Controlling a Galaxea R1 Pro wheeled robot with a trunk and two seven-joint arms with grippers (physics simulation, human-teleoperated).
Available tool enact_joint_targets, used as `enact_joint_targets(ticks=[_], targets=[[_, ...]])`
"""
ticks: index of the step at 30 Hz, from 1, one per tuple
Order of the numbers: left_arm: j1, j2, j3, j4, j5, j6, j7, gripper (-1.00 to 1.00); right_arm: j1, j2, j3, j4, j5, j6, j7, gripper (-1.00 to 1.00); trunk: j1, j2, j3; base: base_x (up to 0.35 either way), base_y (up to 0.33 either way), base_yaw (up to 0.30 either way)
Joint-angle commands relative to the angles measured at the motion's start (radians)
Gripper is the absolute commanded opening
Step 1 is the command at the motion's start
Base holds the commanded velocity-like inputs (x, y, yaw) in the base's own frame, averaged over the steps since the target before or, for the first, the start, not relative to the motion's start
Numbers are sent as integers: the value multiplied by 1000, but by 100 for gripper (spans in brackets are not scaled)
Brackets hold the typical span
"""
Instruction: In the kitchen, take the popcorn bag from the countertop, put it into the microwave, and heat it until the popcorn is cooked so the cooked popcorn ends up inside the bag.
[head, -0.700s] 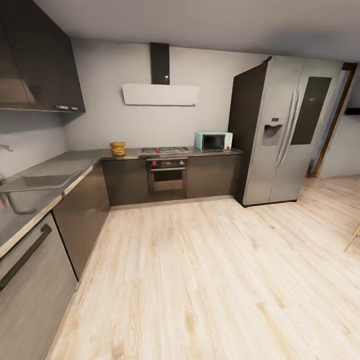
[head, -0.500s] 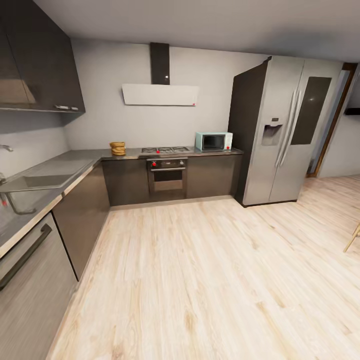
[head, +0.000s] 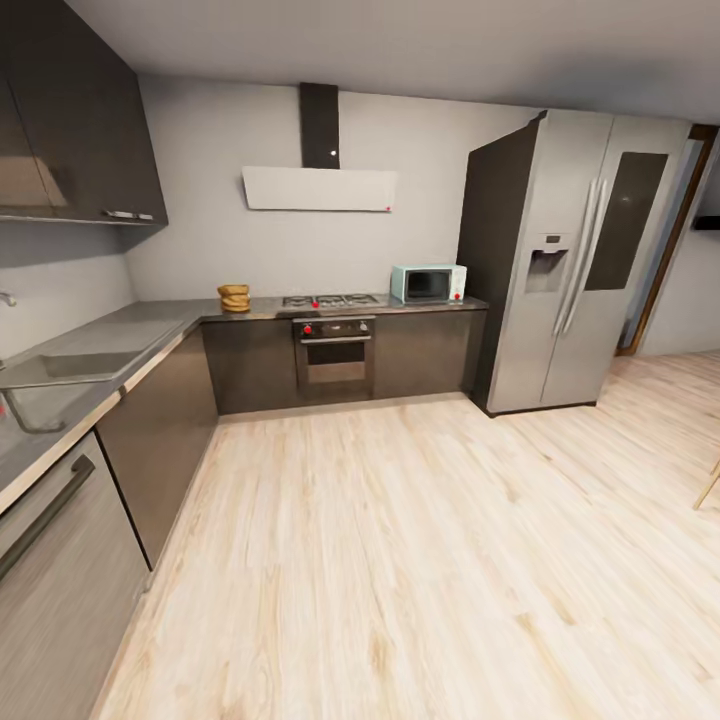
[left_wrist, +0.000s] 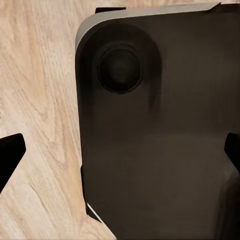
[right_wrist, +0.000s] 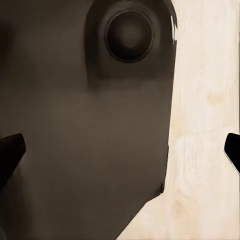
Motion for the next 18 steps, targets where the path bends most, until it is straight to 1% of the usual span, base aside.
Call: enact_joint_targets(ticks=[1,15,18], targets=[[0,0,-1,0,1,1,2,100,0,0,-1,0,-1,0,-1,100,1,0,-1,313,0,0],[0,-3,1,1,3,7,4,100,0,1,-2,0,-3,0,-2,100,1,0,-1,321,0,0],[0,-3,1,1,2,7,4,100,0,1,-3,0,-3,0,-4,100,1,0,-1,322,0,-105]])
